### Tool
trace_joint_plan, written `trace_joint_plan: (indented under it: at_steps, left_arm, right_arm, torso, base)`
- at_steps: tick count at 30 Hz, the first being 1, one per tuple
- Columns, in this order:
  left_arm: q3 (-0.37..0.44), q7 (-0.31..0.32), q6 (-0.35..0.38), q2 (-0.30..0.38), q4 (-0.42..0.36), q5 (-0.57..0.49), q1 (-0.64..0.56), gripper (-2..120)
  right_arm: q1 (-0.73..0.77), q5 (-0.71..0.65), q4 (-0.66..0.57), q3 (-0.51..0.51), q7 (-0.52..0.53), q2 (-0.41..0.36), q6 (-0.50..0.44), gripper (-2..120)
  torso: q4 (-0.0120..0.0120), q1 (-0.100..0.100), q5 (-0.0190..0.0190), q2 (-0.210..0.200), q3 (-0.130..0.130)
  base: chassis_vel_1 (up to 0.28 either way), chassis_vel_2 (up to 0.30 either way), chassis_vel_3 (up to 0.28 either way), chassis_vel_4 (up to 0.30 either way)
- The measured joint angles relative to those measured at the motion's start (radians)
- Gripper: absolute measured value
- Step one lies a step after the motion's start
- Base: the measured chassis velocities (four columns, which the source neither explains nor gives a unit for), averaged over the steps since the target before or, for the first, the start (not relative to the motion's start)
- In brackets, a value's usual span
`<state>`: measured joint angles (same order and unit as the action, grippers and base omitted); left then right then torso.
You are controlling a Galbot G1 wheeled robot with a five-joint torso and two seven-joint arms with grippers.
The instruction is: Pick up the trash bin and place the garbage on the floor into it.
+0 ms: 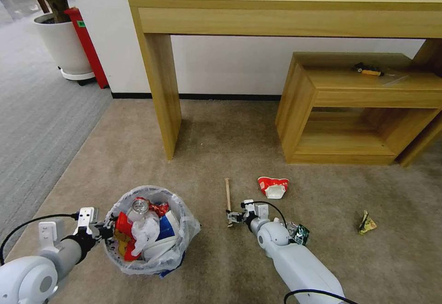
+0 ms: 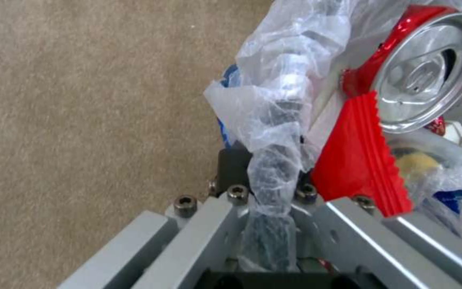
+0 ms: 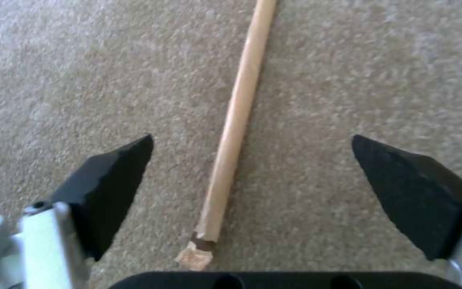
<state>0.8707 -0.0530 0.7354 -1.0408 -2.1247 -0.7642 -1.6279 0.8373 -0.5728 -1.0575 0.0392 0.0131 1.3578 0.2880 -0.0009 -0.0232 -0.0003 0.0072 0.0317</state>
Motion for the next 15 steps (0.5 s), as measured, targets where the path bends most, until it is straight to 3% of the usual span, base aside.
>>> trace_joint_plan:
  at_steps: [7, 15]
  left_arm:
    - [-0.006, 0.004, 0.0, 0.0, -0.015, 0.0, 0.001, 0]
    - [-0.005, 0.008, 0.0, -0.005, -0.037, 0.001, -0.008, 0]
  right_arm:
    - [-0.041, 0.001, 0.06, 0.028, -0.001, 0.025, 0.012, 70]
    - [-0.109, 0.001, 0.158, 0.05, 0.012, 0.069, 0.016, 65]
  torso:
    - [0.0001, 0.0, 0.0001, 0.0, 0.0]
    - [0.0002, 0.0, 0.0, 0.0, 0.0]
  base:
    - [0.0, 0.0, 0.0, 0.0]
    - [0.0, 0.0, 0.0, 0.0]
